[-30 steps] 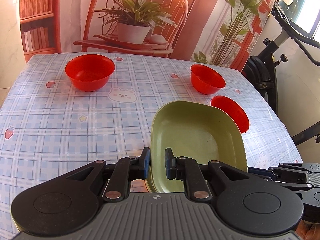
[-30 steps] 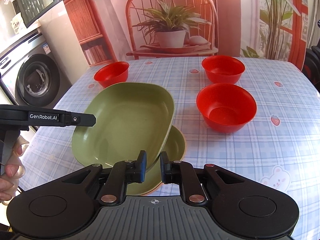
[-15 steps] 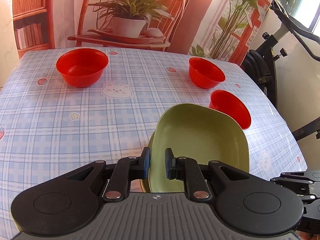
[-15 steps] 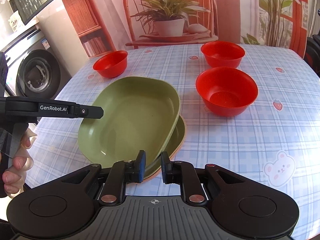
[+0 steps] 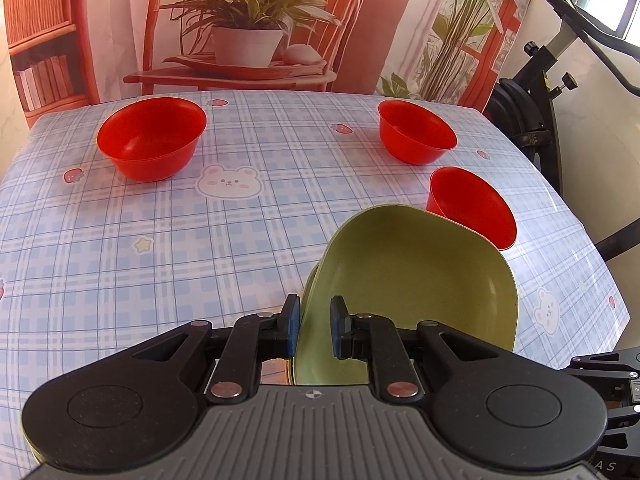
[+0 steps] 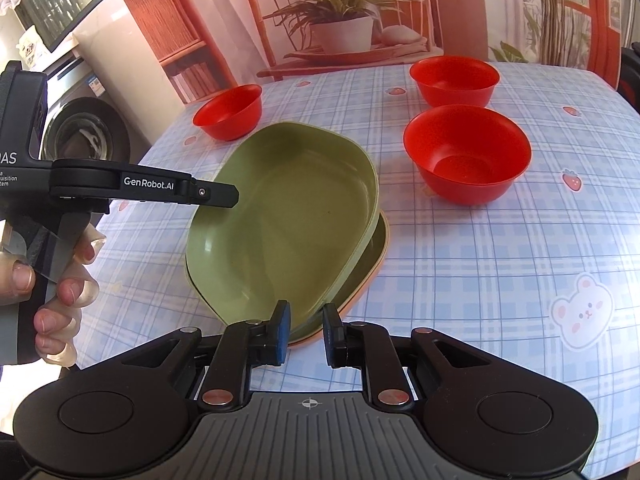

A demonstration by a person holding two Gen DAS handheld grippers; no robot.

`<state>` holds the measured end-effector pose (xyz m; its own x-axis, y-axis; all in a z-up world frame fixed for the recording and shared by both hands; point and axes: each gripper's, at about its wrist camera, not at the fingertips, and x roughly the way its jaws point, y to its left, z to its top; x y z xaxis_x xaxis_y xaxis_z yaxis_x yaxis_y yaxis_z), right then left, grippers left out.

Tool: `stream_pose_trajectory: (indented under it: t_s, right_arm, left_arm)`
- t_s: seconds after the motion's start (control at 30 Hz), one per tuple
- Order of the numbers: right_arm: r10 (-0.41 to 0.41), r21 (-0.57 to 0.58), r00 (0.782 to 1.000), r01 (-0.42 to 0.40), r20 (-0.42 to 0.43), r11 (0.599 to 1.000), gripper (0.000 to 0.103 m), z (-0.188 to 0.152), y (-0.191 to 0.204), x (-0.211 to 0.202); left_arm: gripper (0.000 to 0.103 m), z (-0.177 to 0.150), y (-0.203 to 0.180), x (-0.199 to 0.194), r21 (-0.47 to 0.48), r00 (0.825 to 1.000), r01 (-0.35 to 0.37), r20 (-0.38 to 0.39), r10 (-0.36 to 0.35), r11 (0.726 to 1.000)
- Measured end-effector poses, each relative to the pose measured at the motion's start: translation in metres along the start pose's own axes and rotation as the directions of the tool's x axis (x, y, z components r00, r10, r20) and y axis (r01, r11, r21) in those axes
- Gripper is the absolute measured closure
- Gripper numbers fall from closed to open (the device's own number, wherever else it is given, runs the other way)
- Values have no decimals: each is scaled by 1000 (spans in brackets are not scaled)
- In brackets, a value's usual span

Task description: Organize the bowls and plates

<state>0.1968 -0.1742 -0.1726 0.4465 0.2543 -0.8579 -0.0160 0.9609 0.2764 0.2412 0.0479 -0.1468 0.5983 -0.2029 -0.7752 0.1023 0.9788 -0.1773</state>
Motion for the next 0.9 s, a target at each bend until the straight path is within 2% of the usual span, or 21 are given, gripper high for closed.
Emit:
stream_pose_trajectory:
  t_s: [0.23,0.57,0.67,0.73,0.9]
  right_arm:
    - [7,16,1000,-7,-11,1000,86,1,-5,4]
    - [0,36,1000,0,14,999,78,4,-10,1]
    - [-10,50,999,8,43,999,79,6,-16,-2]
    - [-13,52,999,10,48,999,84,7,-18,-1]
    - [-3,40,1000,2,20,999,84,4,-15,7]
  left_arm:
    - [87,-2,1,1,-26,1000,6,-5,-6,1000]
    - [87,-5,5,2,-59,1000,5,0,-5,998]
    - [87,-6,6,-1,-69,1000,7,8,-6,998]
    - [87,-7,7,-2,-78,1000,7,11,-6,997]
    - [87,-15,8,-6,-95,1000,-1,22,3,995]
